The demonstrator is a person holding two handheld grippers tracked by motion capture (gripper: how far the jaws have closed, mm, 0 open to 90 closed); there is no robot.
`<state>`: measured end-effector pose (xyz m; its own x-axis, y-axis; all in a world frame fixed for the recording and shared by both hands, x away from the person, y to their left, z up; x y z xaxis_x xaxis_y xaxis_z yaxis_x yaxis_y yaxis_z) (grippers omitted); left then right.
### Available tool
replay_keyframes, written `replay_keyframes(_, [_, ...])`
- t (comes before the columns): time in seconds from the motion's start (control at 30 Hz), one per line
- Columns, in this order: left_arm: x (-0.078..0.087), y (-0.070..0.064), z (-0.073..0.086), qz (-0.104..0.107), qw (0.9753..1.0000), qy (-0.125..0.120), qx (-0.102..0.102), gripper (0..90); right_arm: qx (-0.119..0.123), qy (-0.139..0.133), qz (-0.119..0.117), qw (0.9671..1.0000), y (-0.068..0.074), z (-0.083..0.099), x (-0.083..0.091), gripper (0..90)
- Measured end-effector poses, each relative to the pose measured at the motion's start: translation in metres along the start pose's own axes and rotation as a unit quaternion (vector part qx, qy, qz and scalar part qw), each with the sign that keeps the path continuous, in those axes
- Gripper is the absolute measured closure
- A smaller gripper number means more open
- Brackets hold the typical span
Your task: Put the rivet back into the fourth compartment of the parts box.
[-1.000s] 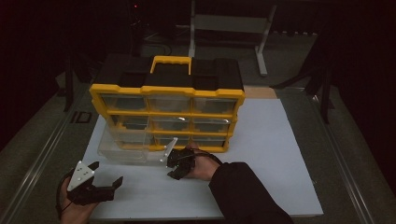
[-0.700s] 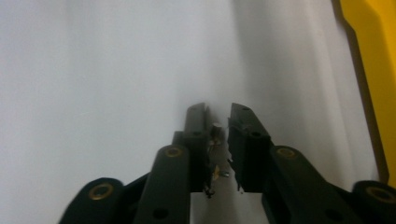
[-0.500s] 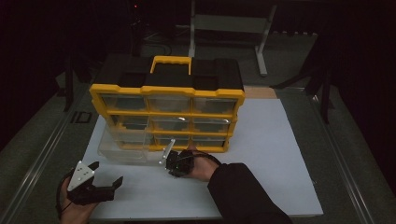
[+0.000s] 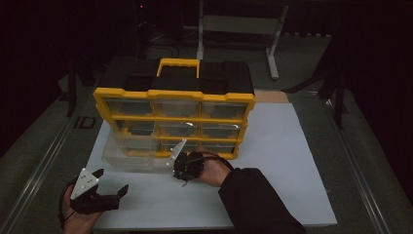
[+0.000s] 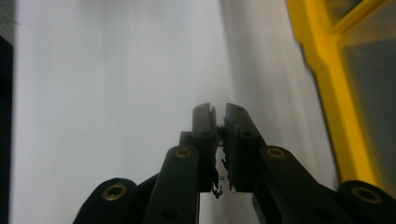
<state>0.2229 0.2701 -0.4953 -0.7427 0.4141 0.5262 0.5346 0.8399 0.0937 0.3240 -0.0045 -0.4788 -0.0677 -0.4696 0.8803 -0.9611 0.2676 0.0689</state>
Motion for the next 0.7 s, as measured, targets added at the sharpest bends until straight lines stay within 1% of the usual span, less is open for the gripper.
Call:
replay_keyframes(0.03, [0.000,0.000,0.000,0.000,1.0000,0.000,0.000,0.0,0.013,-0.009,-0.002,0.9999,0.000,-0.002,0.003,83.4])
replay_keyframes(0.1, [0.001,0.000,0.000,-0.001,1.0000,-0.002,0.001,0.0,0.025,-0.017,0.000,0.9995,0.001,-0.005,0.013,83.4])
replay_keyframes(0.13, [0.001,0.001,0.000,-0.001,1.0000,-0.001,0.002,0.0,0.034,-0.026,-0.003,0.9991,0.002,-0.007,0.018,83.4])
replay_keyframes(0.2, [0.001,0.001,0.000,-0.001,1.0000,-0.002,0.001,0.0,0.037,-0.038,-0.003,0.9986,0.004,-0.012,0.029,83.4])
replay_keyframes(0.23, [0.001,0.001,0.000,-0.001,1.0000,-0.002,0.001,0.0,0.035,-0.044,-0.006,0.9984,0.005,-0.014,0.035,83.3])
replay_keyframes(0.4, [0.000,0.000,0.000,0.001,1.0000,0.001,0.002,0.0,0.045,-0.076,0.001,0.9961,0.006,-0.028,0.063,83.3])
replay_keyframes(0.53, [0.000,0.000,0.000,0.002,1.0000,0.001,0.000,0.0,0.049,-0.106,-0.006,0.9932,0.008,-0.041,0.082,83.3])
replay_keyframes(0.7, [0.000,0.000,0.000,0.001,1.0000,0.000,0.001,0.0,0.058,-0.141,-0.015,0.9882,0.013,-0.059,0.099,83.3])
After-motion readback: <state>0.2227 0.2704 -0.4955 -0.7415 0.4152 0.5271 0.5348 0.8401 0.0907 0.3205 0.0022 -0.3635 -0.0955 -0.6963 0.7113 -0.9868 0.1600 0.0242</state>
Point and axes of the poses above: each handheld gripper's, and its own axes: x roughly backward along the jaws, z roughly out of its underside, y roughly to its left, the point moved 2 cm from there along -x, roughly forward along the jaws, and after that the axes turned 7 degrees about -x, right-handed, at the moved point
